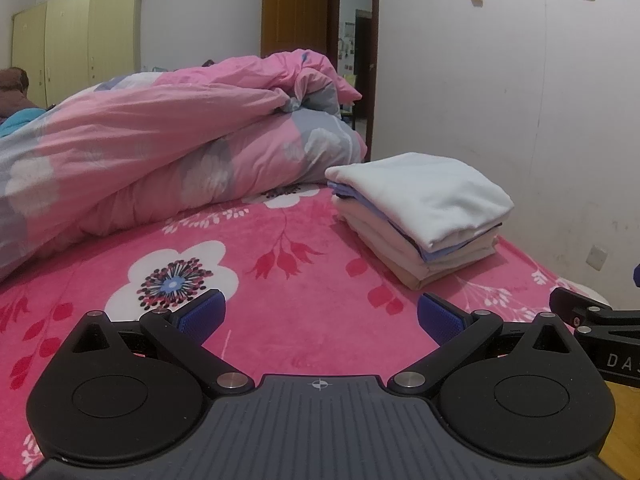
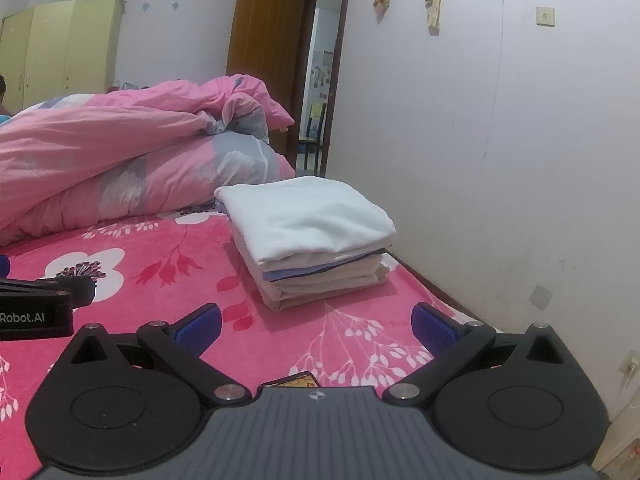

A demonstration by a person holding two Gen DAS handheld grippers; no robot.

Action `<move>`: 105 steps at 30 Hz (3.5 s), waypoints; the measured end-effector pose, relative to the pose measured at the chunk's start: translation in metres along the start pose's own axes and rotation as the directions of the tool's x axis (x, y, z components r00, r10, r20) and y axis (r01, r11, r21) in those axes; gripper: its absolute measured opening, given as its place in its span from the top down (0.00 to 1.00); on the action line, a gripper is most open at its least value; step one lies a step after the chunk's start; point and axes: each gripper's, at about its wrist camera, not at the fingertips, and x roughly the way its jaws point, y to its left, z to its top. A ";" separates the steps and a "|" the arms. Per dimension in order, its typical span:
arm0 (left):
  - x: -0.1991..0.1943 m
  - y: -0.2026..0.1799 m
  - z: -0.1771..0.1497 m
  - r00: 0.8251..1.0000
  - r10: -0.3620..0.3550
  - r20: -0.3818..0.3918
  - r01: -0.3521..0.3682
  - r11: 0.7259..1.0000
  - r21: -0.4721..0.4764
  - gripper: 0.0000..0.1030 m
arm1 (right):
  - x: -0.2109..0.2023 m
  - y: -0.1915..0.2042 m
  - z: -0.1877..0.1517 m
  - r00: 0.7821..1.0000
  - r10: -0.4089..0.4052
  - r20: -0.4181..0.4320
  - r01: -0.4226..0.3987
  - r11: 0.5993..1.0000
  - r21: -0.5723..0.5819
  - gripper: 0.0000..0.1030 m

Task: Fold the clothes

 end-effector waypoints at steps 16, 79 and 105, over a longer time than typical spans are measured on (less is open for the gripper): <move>0.000 0.004 0.000 1.000 0.005 -0.001 -0.005 1.000 -0.009 0.00 | 0.002 0.000 0.000 1.000 0.002 -0.008 -0.002 1.000 0.012 0.00; 0.000 0.005 -0.001 1.000 0.006 -0.010 -0.006 1.000 -0.012 0.00 | 0.003 0.000 0.000 1.000 0.010 -0.017 -0.010 1.000 0.030 0.00; 0.002 0.010 -0.002 1.000 0.012 -0.018 -0.013 1.000 -0.027 0.00 | 0.005 0.005 0.000 1.000 0.010 -0.022 -0.010 1.000 0.022 0.00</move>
